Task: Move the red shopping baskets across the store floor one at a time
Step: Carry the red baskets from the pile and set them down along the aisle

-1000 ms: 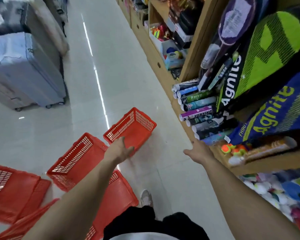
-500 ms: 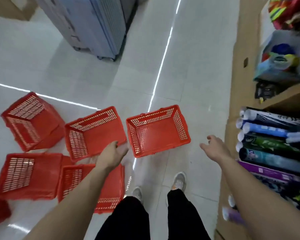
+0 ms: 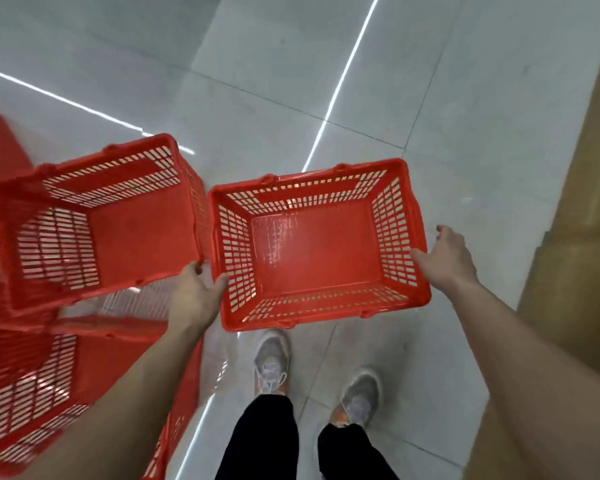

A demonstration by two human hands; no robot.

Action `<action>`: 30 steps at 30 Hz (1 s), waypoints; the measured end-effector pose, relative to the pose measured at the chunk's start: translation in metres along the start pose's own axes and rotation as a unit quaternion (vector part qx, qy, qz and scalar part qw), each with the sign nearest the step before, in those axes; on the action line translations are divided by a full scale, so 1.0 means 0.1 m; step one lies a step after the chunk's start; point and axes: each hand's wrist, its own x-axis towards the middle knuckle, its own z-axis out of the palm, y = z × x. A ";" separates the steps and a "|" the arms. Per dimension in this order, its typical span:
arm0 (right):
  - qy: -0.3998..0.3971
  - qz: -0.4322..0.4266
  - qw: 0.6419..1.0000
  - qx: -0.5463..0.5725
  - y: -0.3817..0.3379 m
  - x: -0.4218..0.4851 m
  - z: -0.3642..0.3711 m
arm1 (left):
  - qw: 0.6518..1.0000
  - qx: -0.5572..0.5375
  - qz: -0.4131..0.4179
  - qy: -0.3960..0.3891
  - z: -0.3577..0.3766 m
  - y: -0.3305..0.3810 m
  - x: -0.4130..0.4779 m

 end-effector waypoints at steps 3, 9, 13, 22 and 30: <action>0.016 0.006 0.999 0.036 0.01 0.31 0.29 | 0.997 -0.054 -0.040 0.025 0.32 -0.19 0.19; 0.045 0.014 0.993 0.107 -0.06 0.39 0.53 | 0.996 -0.085 0.000 0.008 0.54 -0.31 0.35; 0.068 0.011 0.990 0.126 -0.05 0.07 0.33 | 0.998 -0.058 0.009 0.024 0.27 -0.29 0.28; 0.087 0.012 0.978 0.188 -0.14 -1.72 -0.88 | 0.988 -0.131 0.039 0.077 -1.15 -0.02 -1.08; 0.112 -0.080 0.958 0.252 -0.56 -3.27 -2.01 | 0.963 -0.151 0.085 0.207 -2.73 0.08 -2.69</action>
